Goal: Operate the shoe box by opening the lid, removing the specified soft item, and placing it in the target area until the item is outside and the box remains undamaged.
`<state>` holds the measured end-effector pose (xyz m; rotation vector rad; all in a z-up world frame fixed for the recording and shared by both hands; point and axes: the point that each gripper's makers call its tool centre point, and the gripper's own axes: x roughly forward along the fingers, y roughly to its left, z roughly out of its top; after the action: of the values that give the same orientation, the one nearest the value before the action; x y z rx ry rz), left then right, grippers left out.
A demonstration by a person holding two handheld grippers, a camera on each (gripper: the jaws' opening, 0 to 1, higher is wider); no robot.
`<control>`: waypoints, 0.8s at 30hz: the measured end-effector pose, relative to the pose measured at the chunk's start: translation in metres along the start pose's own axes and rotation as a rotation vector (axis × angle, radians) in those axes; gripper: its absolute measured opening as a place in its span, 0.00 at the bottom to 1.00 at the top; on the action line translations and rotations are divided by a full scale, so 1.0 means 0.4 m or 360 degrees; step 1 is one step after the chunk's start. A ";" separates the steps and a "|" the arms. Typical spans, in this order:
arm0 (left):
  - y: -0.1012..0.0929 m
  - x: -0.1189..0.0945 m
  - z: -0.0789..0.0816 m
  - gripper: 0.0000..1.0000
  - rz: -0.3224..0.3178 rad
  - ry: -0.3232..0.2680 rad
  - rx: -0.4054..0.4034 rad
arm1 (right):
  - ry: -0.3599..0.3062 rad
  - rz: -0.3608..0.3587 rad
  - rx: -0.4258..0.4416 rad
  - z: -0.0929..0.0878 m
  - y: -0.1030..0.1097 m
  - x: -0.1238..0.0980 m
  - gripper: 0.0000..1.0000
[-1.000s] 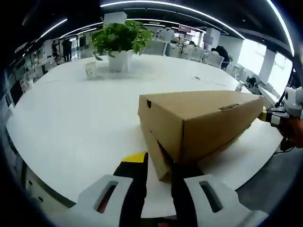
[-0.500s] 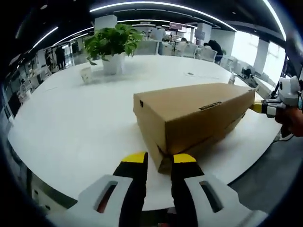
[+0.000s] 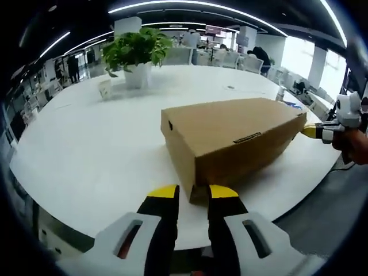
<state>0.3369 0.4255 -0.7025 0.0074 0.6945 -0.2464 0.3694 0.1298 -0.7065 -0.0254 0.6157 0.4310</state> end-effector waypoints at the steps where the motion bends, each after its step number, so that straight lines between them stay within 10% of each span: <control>1: -0.001 0.000 -0.001 0.17 0.0001 0.0000 0.0000 | 0.0002 0.0001 0.0000 -0.001 0.000 0.000 0.00; 19: 0.019 -0.025 -0.004 0.17 0.0024 -0.0011 -0.0115 | 0.0100 0.0021 0.0072 -0.052 -0.036 -0.004 0.00; 24: 0.064 -0.044 -0.002 0.18 0.0047 -0.0041 -0.0438 | 0.0061 -0.0051 0.0374 -0.051 -0.094 -0.030 0.00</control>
<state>0.3292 0.4542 -0.6940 -0.2473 0.6973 -0.1210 0.3644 0.0877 -0.7205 0.1804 0.6998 0.3258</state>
